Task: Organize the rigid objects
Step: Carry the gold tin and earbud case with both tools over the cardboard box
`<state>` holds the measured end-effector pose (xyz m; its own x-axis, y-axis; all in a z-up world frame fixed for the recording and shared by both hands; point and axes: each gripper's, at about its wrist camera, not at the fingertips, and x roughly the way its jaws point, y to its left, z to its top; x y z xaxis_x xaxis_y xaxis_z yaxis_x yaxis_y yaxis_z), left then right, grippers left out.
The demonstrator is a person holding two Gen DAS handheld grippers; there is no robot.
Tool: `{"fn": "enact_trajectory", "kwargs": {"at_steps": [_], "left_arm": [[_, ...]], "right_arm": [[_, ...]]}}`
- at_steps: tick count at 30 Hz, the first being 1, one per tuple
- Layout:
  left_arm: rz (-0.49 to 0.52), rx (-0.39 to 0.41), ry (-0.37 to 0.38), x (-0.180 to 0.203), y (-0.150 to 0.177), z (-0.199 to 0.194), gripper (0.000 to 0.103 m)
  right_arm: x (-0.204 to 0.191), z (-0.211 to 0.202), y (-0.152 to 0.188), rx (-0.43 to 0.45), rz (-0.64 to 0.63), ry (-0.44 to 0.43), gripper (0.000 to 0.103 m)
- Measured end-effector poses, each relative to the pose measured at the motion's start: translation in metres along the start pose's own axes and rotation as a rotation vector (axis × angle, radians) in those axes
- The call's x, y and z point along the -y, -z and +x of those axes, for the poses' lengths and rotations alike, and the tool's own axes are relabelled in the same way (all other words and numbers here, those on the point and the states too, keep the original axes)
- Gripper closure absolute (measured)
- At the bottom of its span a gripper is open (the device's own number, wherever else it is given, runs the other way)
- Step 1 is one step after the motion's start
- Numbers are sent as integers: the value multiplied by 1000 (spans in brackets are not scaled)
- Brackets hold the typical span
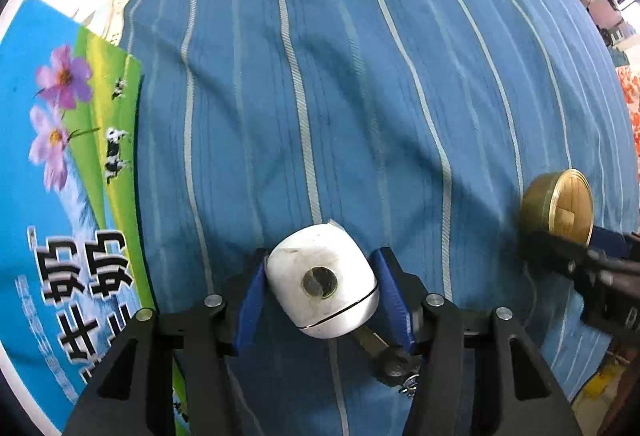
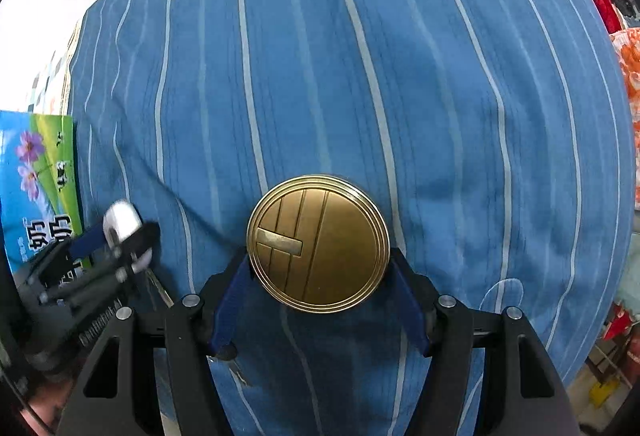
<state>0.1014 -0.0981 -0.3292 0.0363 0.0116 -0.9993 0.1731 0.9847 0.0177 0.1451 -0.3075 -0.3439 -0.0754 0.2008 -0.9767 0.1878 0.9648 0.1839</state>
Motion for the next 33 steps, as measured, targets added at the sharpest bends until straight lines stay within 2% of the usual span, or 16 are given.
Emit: {"fn": "enact_trajectory", "kwargs": {"at_steps": [3, 9, 14, 17, 20, 24, 33], "left_arm": [[-34, -7, 11, -2, 1, 3, 48], [-37, -14, 18, -15, -8, 2, 48], [-54, -3, 23, -21, -20, 1, 55], [-34, 3, 10, -18, -20, -4, 56], [-13, 23, -4, -16, -17, -9, 57], [-2, 41, -5, -16, -12, -17, 57], [40, 116, -7, -13, -6, -58, 58]], "right_arm": [[1, 3, -3, 5, 17, 1, 34], [-15, 12, -16, 14, 33, 33, 33], [-36, 21, -21, 22, 45, 58, 32], [-39, 21, -9, 32, 44, 80, 34], [-38, 18, -5, 37, 51, 53, 35], [-40, 14, 4, 65, 29, 66, 35], [-58, -11, 29, 118, 0, 44, 35]]}}
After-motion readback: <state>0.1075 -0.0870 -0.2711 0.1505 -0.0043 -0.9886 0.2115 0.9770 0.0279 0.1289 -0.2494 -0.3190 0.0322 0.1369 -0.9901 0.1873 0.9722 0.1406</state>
